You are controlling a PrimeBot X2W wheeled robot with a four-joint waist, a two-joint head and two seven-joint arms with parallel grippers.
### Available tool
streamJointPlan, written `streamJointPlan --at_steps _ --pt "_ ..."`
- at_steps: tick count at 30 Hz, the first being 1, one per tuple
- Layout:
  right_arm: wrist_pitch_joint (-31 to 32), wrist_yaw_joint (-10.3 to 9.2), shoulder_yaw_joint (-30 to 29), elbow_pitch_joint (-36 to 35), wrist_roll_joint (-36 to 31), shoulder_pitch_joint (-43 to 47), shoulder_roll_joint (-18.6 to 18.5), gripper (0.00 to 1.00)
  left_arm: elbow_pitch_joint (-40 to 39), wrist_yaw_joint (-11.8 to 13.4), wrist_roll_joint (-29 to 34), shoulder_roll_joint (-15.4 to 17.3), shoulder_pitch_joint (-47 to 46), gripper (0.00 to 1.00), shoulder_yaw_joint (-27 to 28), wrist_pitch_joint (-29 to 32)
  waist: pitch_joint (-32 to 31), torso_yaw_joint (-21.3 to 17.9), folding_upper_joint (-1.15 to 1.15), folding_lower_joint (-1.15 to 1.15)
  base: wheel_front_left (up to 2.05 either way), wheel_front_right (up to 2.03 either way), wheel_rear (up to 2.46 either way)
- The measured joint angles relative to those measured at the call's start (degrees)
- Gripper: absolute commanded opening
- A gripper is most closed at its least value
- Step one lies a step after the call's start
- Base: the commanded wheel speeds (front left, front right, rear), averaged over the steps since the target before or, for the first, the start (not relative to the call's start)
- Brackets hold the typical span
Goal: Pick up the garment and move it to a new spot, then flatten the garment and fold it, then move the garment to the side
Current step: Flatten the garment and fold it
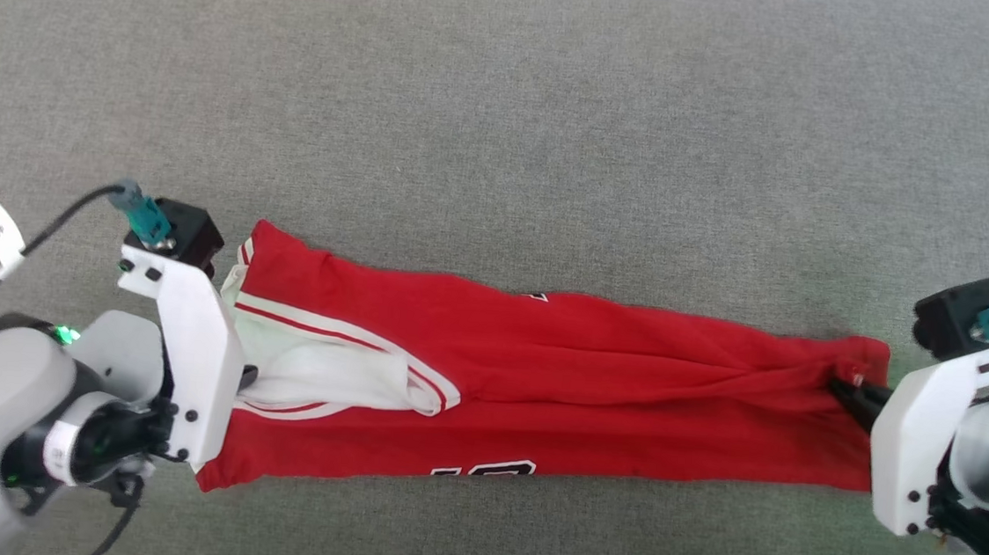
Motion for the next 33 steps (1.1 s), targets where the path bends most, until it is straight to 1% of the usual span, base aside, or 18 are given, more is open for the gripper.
streamJointPlan --at_steps 1,2,3,4,5,6,7,10,15,17,18,19,26,31,33 --pt "-0.02 0.0 0.33 0.8 0.01 0.08 0.43 0.36 1.37 -0.98 0.09 -0.56 0.57 0.0 -0.45 -0.74 -0.08 -0.03 0.0 0.0 0.0 0.0 0.0" --pt "-0.45 0.0 0.68 1.7 -0.02 0.07 0.52 0.49 3.12 -1.35 0.05 -1.46 1.08 0.0 -0.45 -1.68 -0.16 -0.02 0.0 0.0 0.0 0.0 0.0" --pt "-0.82 0.0 1.31 2.25 -0.25 -0.02 0.42 0.78 4.77 -2.04 -0.23 -2.21 1.42 0.16 -0.59 -2.1 -0.24 -0.04 0.0 0.0 0.0 0.0 0.0" --pt "-1.29 0.0 1.66 2.77 -0.29 -0.09 0.51 1.0 6.31 -2.86 -0.3 -2.86 1.76 0.44 -0.79 -2.74 -0.34 -0.05 0.0 0.0 0.0 0.0 0.0" --pt "-1.66 0.0 1.98 3.49 -0.32 -0.18 0.69 1.0 7.94 -3.38 -0.3 -3.49 2.15 0.47 -0.79 -3.6 -0.48 -0.08 0.0 0.0 0.0 0.0 0.0" --pt "-1.7 0.0 2.47 3.88 -0.33 -0.25 0.76 1.0 9.35 -3.88 -0.37 -4.01 2.4 0.83 -0.68 -4.41 -0.64 -0.11 0.0 0.0 0.0 0.0 0.0" --pt "-1.85 -0.01 2.74 4.1 -0.32 -0.29 0.87 1.0 10.66 -4.39 -0.44 -4.42 2.56 1.0 -0.57 -5.12 -0.81 -0.14 0.0 0.0 0.0 0.0 0.0" --pt "-2.16 -0.01 2.9 4.05 -0.12 -0.26 1.15 1.0 12.91 -5.45 -1.09 -5.26 3.6 1.0 0.32 -7.68 -1.47 -0.23 0.0 0.0 0.0 0.0 0.0" --pt "-2.05 -0.01 0.88 2.32 0.86 0.48 1.1 1.0 12.55 -7.13 -0.92 -4.8 5.2 1.0 2.64 -14.84 -2.62 -0.19 0.0 0.0 0.0 0.0 0.0" --pt "-1.54 -0.02 -0.27 1.62 1.34 1.22 1.01 1.0 11.57 -7.9 -0.01 -3.99 6.12 1.0 3.55 -18.42 -2.93 -0.07 0.0 0.0 0.0 0.0 0.0" --pt "-1.07 -0.04 -1.79 0.9 1.81 1.77 1.22 1.0 10.53 -8.57 0.74 -3.46 7.1 1.0 4.82 -22.96 -3.05 0.18 0.0 0.0 0.0 0.0 0.0" --pt "-0.77 -0.04 -2.48 0.49 1.88 2.02 1.21 1.0 10.03 -9.09 1.45 -3.15 7.54 1.0 5.28 -25.25 -3.08 0.32 0.0 0.0 0.0 0.0 0.0" --pt "-0.03 -0.04 -8.05 -0.04 1.91 3.6 1.09 1.0 8.27 -10.0 4.42 -2.1 13.17 1.0 8.81 -41.51 -2.78 1.89 0.0 0.0 0.0 0.0 0.0" --pt "1.21 -0.05 -9.68 2.11 2.67 4.79 1.31 1.0 8.27 -9.98 5.09 -2.25 17.48 1.0 10.45 -50.31 -2.5 3.49 0.0 0.0 0.0 0.0 0.0" --pt "1.21 -0.05 -9.75 3.21 2.91 4.85 1.54 1.0 8.54 -9.82 4.78 -2.67 18.96 1.0 11.01 -52.82 -2.37 4.17 0.0 0.0 0.0 0.0 0.0"
